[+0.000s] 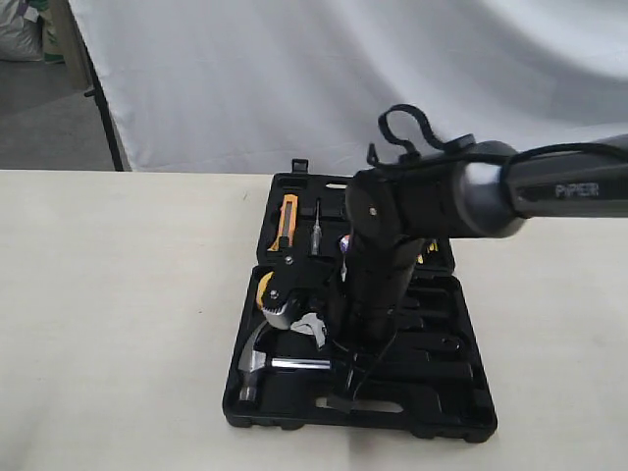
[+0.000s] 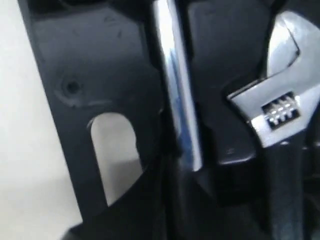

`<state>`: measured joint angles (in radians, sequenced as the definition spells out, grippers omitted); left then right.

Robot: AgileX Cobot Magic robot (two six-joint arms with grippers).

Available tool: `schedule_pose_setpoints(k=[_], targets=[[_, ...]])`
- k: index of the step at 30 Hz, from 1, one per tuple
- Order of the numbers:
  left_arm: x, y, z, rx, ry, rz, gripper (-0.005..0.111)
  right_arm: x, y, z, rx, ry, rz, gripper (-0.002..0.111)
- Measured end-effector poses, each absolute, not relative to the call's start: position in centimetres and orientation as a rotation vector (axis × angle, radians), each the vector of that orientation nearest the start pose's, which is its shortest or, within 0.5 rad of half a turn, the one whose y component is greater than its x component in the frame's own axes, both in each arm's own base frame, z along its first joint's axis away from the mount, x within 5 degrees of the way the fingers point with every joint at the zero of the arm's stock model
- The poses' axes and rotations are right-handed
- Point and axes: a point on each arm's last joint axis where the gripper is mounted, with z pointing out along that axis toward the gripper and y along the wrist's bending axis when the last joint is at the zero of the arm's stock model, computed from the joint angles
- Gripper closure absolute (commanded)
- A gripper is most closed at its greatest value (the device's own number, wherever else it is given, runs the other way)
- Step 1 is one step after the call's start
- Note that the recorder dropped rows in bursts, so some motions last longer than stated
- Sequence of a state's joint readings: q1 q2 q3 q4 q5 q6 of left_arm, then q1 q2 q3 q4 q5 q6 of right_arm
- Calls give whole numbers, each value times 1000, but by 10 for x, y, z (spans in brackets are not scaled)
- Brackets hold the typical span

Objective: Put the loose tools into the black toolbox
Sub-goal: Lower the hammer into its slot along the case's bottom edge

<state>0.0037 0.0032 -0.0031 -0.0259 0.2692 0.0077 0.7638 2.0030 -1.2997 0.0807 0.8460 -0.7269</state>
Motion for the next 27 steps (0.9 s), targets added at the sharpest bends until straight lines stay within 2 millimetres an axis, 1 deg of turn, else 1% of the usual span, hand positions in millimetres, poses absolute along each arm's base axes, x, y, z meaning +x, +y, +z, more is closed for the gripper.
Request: schedule_pose_setpoints(k=[3, 5, 9, 11, 15, 17, 19, 22, 25, 27], targets=[[55, 0, 190, -13, 1753, -16, 106, 272, 257, 145, -1932, 2306, 124, 108], [55, 0, 190, -13, 1753, -16, 106, 276, 252, 146, -1892, 2328, 119, 108], [55, 0, 190, -13, 1753, -16, 106, 280, 245, 153, -1882, 2334, 84, 108], [55, 0, 190, -13, 1753, -16, 106, 282, 246, 169, -1849, 2303, 89, 108], [55, 0, 190, -13, 1753, -16, 106, 280, 250, 212, -1732, 2223, 156, 108], [55, 0, 190, -13, 1753, -16, 106, 277, 252, 219, -1709, 2211, 213, 108], [55, 0, 190, -13, 1753, -16, 106, 274, 255, 219, -1709, 2201, 284, 108], [55, 0, 190, -13, 1753, -16, 106, 274, 262, 207, -1718, 2217, 367, 108], [55, 0, 190, -13, 1753, -16, 106, 277, 267, 184, -1738, 2265, 393, 108], [55, 0, 190, -13, 1753, -16, 106, 279, 270, 160, -1757, 2318, 412, 108]])
